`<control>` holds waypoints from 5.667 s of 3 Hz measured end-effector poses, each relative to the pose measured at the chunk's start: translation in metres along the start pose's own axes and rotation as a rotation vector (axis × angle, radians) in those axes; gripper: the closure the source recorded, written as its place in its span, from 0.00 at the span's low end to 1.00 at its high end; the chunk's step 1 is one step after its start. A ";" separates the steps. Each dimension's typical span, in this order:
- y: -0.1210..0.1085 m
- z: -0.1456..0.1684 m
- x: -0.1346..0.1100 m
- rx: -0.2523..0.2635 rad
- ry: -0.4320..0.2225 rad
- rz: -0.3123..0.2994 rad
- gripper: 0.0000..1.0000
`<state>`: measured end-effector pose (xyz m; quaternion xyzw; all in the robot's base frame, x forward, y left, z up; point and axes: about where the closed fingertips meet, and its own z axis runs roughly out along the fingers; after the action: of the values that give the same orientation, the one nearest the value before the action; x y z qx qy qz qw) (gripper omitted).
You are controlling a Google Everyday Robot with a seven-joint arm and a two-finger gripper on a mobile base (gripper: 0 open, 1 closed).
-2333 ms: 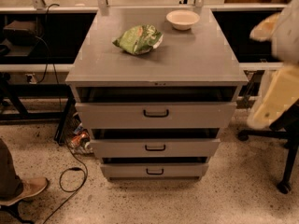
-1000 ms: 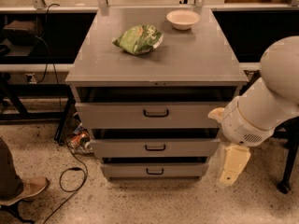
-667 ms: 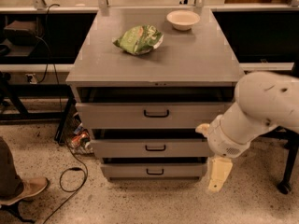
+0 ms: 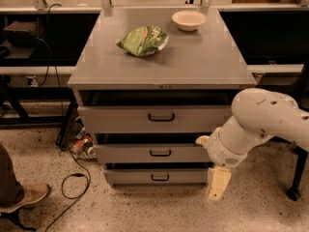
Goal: Open middle drawer
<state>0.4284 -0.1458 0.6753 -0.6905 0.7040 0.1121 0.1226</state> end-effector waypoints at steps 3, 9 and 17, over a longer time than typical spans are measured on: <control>-0.055 0.102 0.014 0.029 -0.123 -0.238 0.00; -0.181 0.220 0.103 0.252 -0.059 -0.224 0.00; -0.170 0.247 0.139 0.219 -0.090 -0.123 1.00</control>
Offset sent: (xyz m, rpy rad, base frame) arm 0.0551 0.0215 -0.0981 0.1336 -0.1324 0.2848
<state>0.6004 -0.2000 0.3981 -0.7093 0.6620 0.0576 0.2352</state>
